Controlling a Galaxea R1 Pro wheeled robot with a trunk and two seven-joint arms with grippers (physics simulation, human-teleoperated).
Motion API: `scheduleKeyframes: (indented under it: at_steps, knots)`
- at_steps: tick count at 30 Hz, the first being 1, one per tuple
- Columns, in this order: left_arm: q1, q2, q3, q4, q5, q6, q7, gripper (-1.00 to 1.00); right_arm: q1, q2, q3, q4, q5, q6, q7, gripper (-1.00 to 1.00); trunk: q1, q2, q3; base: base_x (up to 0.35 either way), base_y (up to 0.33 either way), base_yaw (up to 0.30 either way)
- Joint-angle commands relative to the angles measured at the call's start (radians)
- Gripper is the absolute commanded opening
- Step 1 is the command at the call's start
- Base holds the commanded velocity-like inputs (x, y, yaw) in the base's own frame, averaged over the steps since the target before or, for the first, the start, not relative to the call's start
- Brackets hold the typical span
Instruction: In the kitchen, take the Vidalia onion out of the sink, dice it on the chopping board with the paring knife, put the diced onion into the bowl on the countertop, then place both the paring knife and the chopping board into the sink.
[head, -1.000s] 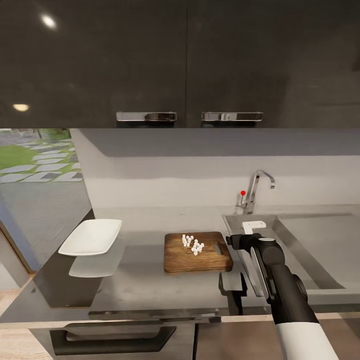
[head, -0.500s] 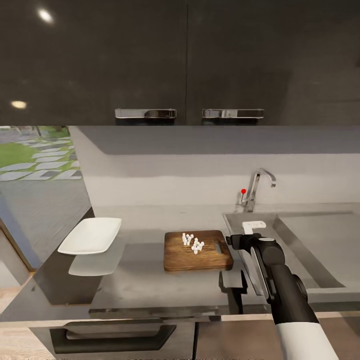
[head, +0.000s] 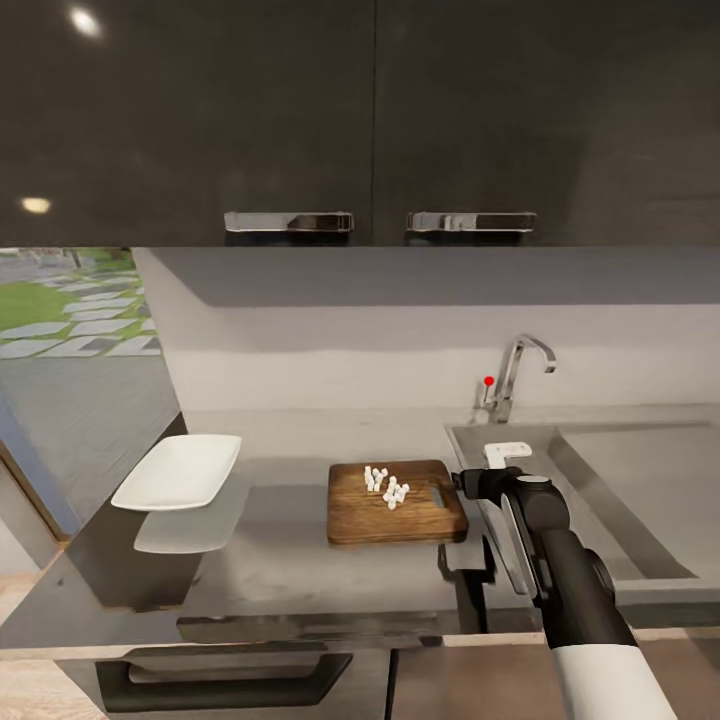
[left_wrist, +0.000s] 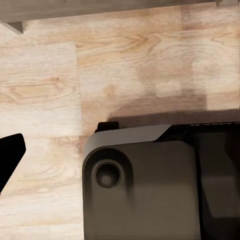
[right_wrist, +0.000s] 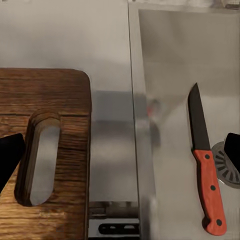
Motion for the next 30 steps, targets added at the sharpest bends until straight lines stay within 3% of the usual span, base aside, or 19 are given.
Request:
scheduleKeyframes:
  at_steps: [1, 15, 30]
  knots:
    - [-0.002, 0.000, -0.001, 0.004, -0.009, -0.007, 0.008, 1.00, -0.001, 0.001, -0.002, -0.001, 0.011, 0.004, 0.010, 1.00, 0.000, -0.001, -0.001, 0.235, 0.000, 0.000]
    - [-0.002, 0.000, -0.001, 0.004, -0.009, -0.007, 0.009, 1.00, -0.001, 0.001, -0.002, 0.000, 0.011, 0.004, 0.010, 1.00, 0.000, -0.001, -0.002, 0.047, 0.000, 0.000]
    - [-0.002, 0.000, -0.001, 0.004, -0.009, -0.009, 0.009, 1.00, -0.001, 0.001, -0.002, 0.000, 0.011, 0.004, 0.010, 1.00, 0.000, -0.001, -0.017, 0.000, 0.000, 0.000]
